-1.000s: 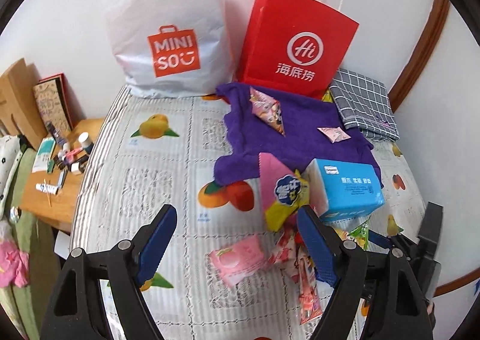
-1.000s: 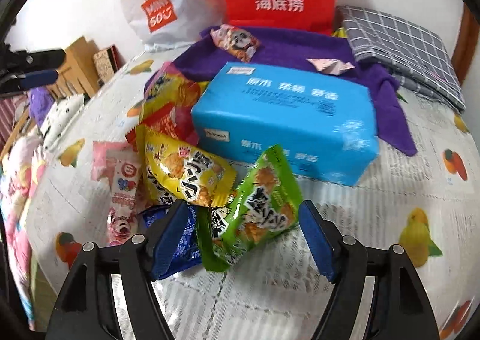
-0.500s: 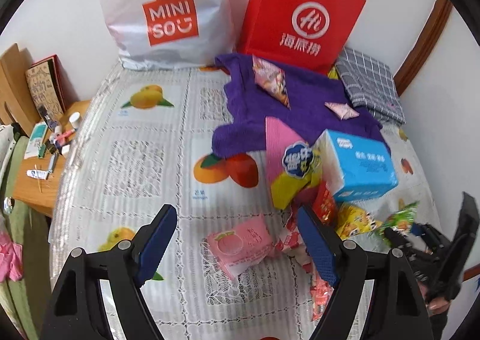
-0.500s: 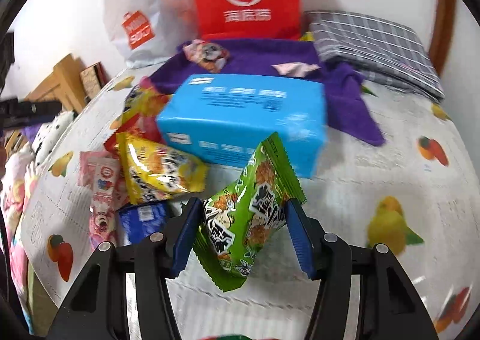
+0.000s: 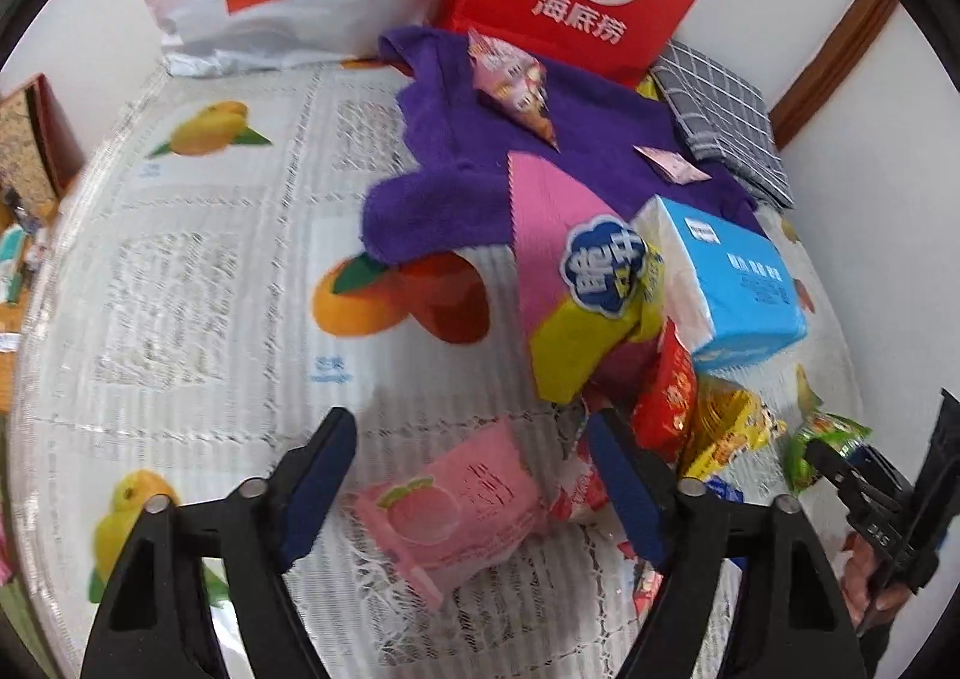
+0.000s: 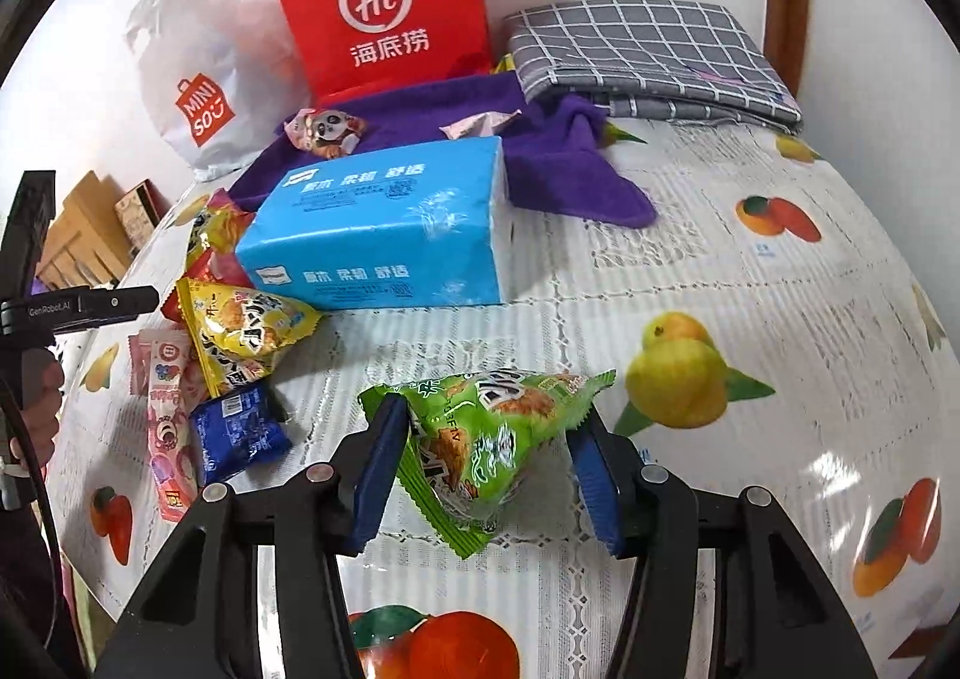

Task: Organize snacks
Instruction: 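Grasp the green snack bag with the right tool and lift it, then carry the green bag toward the towel with the right tool while the left tool grasps the pink packet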

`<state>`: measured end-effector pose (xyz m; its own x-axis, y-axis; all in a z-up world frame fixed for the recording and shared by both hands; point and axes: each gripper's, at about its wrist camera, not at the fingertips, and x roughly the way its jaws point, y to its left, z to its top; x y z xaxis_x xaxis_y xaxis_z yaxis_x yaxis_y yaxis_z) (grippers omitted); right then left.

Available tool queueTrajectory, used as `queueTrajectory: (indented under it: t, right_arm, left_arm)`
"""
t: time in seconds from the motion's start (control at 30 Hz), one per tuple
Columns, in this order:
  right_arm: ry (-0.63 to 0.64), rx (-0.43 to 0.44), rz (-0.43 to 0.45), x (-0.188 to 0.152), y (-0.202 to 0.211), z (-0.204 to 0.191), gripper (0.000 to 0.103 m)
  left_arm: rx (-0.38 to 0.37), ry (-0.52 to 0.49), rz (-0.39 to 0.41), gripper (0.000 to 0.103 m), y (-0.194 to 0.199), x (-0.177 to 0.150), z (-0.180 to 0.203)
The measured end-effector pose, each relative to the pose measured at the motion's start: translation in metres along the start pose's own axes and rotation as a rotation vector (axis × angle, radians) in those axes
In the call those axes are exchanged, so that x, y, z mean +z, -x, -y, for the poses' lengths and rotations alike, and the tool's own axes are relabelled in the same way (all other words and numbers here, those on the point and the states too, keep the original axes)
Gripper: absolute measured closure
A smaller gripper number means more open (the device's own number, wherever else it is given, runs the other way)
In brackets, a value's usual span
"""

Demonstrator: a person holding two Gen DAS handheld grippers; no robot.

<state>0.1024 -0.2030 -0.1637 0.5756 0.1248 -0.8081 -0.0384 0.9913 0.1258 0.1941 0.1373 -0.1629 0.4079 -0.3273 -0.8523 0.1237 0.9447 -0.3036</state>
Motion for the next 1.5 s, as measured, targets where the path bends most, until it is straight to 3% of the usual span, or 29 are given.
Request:
queueTrajectory:
  t: [0.17, 0.3, 0.57, 0.63, 0.7, 0.9, 1.17, 1.5]
  right_arm:
    - [-0.006, 0.006, -0.005, -0.002, -0.002, -0.001, 0.05]
    - [0.0, 0.017, -0.003, -0.005, -0.001, -0.004, 0.05]
    - [0.002, 0.035, -0.006, -0.007, 0.003, -0.007, 0.05]
    - [0.008, 0.025, -0.002, -0.008, 0.006, -0.007, 0.05]
    - [0.014, 0.009, 0.0, -0.009, 0.009, -0.006, 0.05]
    - [-0.002, -0.003, -0.01, -0.013, 0.006, 0.002, 0.05]
    - [0.001, 0.024, 0.013, -0.011, 0.019, 0.0, 0.051]
    - [0.015, 0.033, 0.046, 0.002, 0.041, -0.008, 0.051]
  left_arm:
    - [-0.077, 0.01, -0.034, 0.037, -0.003, -0.014, -0.002]
    - [-0.07, -0.029, -0.055, 0.037, -0.001, -0.031, 0.003]
    - [0.112, -0.141, -0.024, 0.037, -0.006, -0.041, 0.023]
    - [0.17, -0.169, -0.014, 0.055, -0.008, -0.04, 0.026]
    - [0.218, -0.187, -0.002, 0.056, -0.009, -0.038, 0.027]
    - [0.227, -0.178, 0.01, 0.057, -0.003, -0.04, 0.025]
    - [0.193, -0.13, 0.058, 0.059, 0.025, -0.041, 0.03]
    - [0.147, -0.141, 0.124, 0.06, 0.06, -0.037, 0.052]
